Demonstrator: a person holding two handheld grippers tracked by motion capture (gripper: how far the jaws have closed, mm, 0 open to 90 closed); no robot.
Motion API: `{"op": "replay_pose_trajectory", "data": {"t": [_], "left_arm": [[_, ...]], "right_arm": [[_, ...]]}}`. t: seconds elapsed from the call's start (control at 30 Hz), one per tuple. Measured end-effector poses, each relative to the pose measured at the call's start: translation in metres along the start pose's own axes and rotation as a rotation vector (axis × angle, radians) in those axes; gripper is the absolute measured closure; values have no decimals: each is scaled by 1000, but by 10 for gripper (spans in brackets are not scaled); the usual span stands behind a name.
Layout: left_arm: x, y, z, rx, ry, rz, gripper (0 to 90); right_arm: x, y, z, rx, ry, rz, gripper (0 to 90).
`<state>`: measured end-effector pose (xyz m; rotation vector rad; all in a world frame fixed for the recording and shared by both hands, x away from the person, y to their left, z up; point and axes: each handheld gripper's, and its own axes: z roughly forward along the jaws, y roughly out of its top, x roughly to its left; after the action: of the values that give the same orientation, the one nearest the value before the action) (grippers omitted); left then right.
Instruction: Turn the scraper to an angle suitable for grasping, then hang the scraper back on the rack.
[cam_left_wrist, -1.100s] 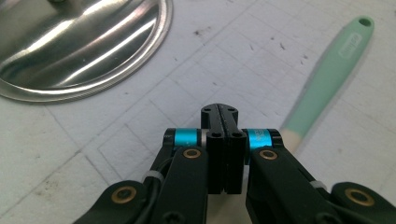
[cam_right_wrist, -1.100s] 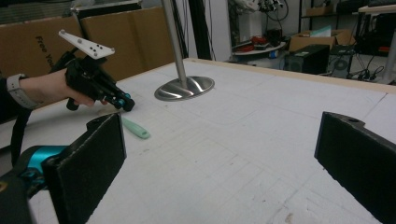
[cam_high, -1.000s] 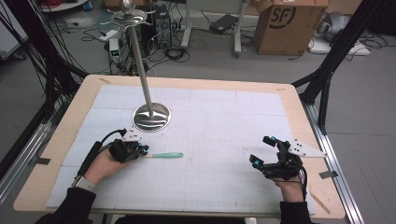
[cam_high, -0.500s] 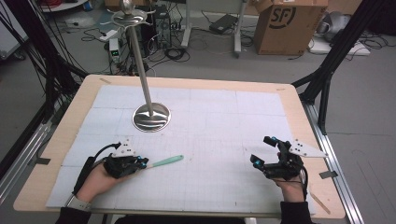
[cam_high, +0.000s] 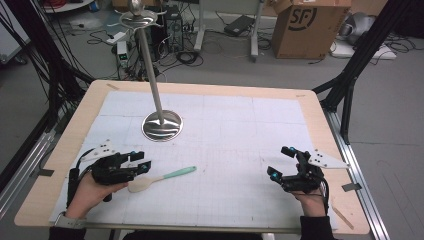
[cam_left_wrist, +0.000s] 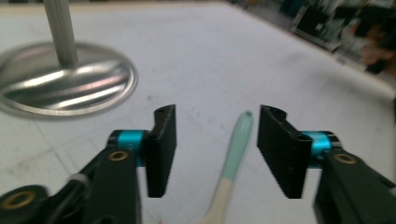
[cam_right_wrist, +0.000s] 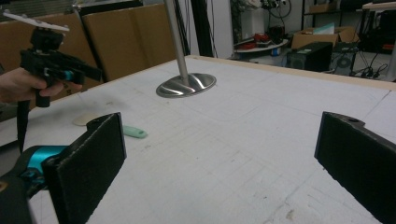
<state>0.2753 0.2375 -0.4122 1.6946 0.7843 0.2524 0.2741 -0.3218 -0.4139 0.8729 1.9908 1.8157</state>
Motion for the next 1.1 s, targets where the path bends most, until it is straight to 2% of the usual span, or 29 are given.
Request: {"op": "replay_pose_trajectory", "data": {"t": [0.03,0.07,0.1,0.13,0.2,0.23,0.3,0.37,0.5,0.7,0.9,1.07,1.1], "left_arm": [[-1,0,-4,-35,-6,7,374],[-2,0,-7,-54,-2,13,265],[-5,-1,-13,-87,17,56,216],[-5,-1,-13,-87,17,56,194],[-8,-2,-19,-139,51,116,181],[-8,-3,-21,-168,63,131,168],[-7,-3,-24,-187,63,133,148],[-6,-2,-25,-180,59,120,138],[-6,2,-19,-104,28,128,139],[-11,12,0,89,-48,186,143],[-13,18,18,244,-99,227,150],[-13,22,31,359,-126,238,169],[-13,22,33,382,-134,230,169]], "right_arm": [[0,0,0,0,0,0,9],[0,0,0,2,-2,4,9],[0,0,0,3,-1,5,9],[0,0,0,4,2,7,10],[1,0,1,6,1,3,9],[1,-1,2,10,2,5,9],[1,-1,2,10,1,3,9],[1,-1,2,12,0,2,10],[1,-1,2,16,0,1,10],[1,-1,2,15,1,2,9],[1,-1,2,16,9,4,10],[1,-1,2,17,11,5,9],[1,-1,2,17,11,5,9]]}}
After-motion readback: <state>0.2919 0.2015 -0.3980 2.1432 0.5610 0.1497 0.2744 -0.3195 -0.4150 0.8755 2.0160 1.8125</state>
